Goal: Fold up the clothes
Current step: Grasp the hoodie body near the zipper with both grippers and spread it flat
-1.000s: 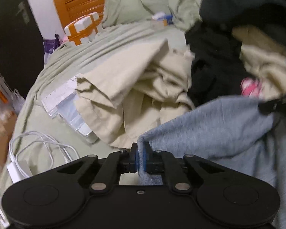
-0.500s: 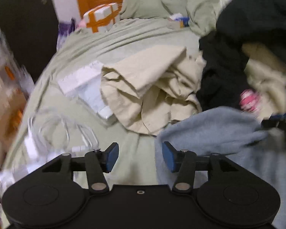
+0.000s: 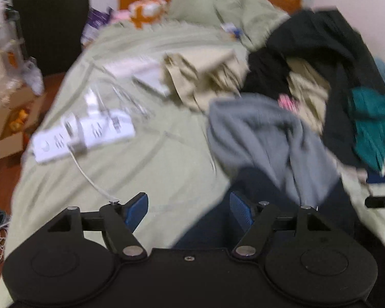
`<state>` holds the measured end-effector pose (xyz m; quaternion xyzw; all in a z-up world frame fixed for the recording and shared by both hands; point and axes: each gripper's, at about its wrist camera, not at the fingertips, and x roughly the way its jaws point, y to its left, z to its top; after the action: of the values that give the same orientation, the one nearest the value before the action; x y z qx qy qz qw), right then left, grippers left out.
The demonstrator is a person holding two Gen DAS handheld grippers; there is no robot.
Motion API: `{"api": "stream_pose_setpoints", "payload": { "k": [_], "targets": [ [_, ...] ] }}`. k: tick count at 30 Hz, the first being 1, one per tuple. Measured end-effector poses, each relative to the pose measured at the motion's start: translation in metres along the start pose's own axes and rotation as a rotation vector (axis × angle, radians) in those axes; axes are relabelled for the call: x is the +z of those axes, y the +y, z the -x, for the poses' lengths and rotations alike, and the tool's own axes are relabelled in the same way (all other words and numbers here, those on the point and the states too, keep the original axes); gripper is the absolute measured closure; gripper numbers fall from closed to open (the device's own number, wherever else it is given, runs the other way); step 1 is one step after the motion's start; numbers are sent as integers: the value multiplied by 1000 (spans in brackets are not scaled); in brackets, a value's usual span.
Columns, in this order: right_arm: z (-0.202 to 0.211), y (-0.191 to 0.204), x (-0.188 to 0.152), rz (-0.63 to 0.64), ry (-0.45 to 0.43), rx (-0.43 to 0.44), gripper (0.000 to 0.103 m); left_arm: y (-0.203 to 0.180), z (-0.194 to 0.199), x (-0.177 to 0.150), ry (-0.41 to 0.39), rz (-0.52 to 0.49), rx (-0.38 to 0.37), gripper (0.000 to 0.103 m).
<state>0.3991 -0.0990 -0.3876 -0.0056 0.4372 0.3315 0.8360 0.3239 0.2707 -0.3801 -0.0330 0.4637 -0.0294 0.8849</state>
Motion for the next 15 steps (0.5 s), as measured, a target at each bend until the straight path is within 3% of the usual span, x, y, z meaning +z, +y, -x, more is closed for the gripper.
{"api": "stream_pose_setpoints", "payload": {
  "k": [3,6,8,10,11,13,15],
  "targets": [
    [-25,-7,-5,54,94,7,1,3,-26,-12,81,-25,-48,29],
    [-49,-25,-11,12,200,68,2,10,-50,-25,156,-7,-81,31],
    [-63,-39,-14,-40,256,119,26,13,-62,-30,197,20,-104,37],
    [-67,-48,-16,-84,260,163,38,14,-70,-35,208,22,-100,51],
    [-65,-47,-16,-76,262,170,57,14,-72,-35,208,24,-93,69],
    [-60,-44,-15,-61,255,176,77,14,-73,-34,197,22,-52,99],
    [-52,-35,-12,-9,239,145,87,13,-67,-31,166,19,-10,100]
  ]
}}
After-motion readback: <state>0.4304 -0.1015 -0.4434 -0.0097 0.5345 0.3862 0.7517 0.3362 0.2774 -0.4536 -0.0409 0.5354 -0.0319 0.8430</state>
